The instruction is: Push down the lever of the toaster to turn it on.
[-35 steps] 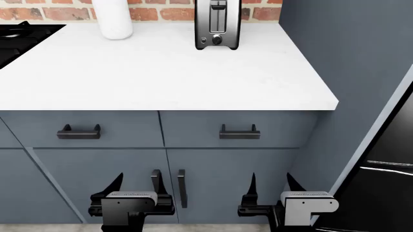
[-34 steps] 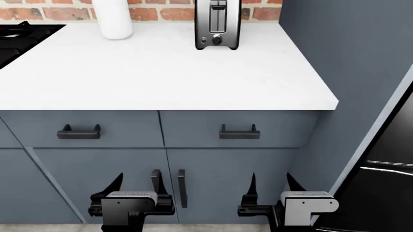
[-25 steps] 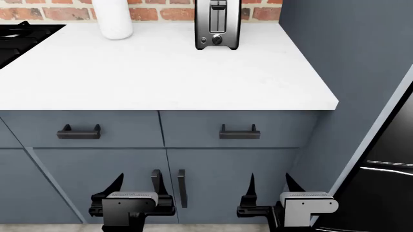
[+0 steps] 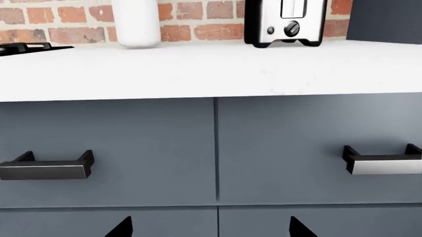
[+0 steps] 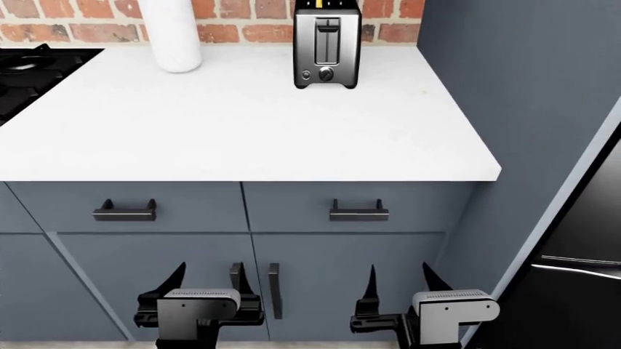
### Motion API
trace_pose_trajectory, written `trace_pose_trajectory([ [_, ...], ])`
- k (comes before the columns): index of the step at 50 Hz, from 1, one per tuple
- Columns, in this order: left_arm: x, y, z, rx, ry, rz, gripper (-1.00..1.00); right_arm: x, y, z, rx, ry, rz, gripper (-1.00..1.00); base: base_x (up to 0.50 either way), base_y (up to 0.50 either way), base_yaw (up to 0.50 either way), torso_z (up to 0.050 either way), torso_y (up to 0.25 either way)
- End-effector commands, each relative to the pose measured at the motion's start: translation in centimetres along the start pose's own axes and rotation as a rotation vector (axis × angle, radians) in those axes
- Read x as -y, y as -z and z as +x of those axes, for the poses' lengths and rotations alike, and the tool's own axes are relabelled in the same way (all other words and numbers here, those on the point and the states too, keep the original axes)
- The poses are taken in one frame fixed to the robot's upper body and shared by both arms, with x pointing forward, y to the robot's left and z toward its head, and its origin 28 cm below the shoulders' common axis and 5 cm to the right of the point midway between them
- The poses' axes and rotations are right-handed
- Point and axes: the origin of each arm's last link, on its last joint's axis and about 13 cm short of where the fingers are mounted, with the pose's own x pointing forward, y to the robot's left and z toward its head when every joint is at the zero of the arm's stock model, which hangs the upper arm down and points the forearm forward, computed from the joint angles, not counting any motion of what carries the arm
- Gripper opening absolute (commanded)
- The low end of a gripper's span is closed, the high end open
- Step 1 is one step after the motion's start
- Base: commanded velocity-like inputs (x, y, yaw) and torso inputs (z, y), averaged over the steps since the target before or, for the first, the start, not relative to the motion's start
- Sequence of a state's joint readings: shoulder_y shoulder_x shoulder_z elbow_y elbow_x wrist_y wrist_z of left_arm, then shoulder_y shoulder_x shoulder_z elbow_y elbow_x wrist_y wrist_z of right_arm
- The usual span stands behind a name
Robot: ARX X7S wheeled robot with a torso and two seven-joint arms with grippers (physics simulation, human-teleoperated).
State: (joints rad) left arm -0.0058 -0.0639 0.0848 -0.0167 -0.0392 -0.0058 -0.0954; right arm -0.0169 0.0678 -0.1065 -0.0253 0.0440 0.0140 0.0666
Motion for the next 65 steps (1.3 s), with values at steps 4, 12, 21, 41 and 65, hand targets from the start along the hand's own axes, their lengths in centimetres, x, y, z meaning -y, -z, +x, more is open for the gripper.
trace_pose_trajectory([
  [4, 0.0, 0.2, 0.3, -0.012, -0.008, 0.006, 1.0, -0.1, -0.1, -0.1, -0.004, -0.008, -0.008, 1.0, 0.0, 0.0, 0.0, 0.05, 0.0],
  [12, 0.0, 0.3, 0.3, -0.013, -0.007, 0.011, 1.0, -0.1, -0.2, -0.2, 0.002, -0.016, -0.009, 1.0, 0.0, 0.0, 0.0, 0.05, 0.0],
  [21, -0.3, -1.2, -0.1, 0.027, -0.017, -0.002, 1.0, -0.4, -1.3, -0.5, 0.051, -0.073, -0.046, 1.0, 0.0, 0.0, 0.0, 0.042, 0.0],
  [41, -1.4, -12.8, -2.1, 0.399, -0.006, -0.072, 1.0, 0.0, -14.3, -2.9, 0.531, -0.108, -0.139, 1.0, 0.0, 0.0, 0.0, 0.0, 0.0],
  [65, -1.6, -11.4, -1.9, 0.355, -0.014, -0.066, 1.0, -0.2, -13.3, -3.6, 0.498, -0.123, -0.103, 1.0, 0.39, 0.0, 0.0, 0.0, 0.0],
])
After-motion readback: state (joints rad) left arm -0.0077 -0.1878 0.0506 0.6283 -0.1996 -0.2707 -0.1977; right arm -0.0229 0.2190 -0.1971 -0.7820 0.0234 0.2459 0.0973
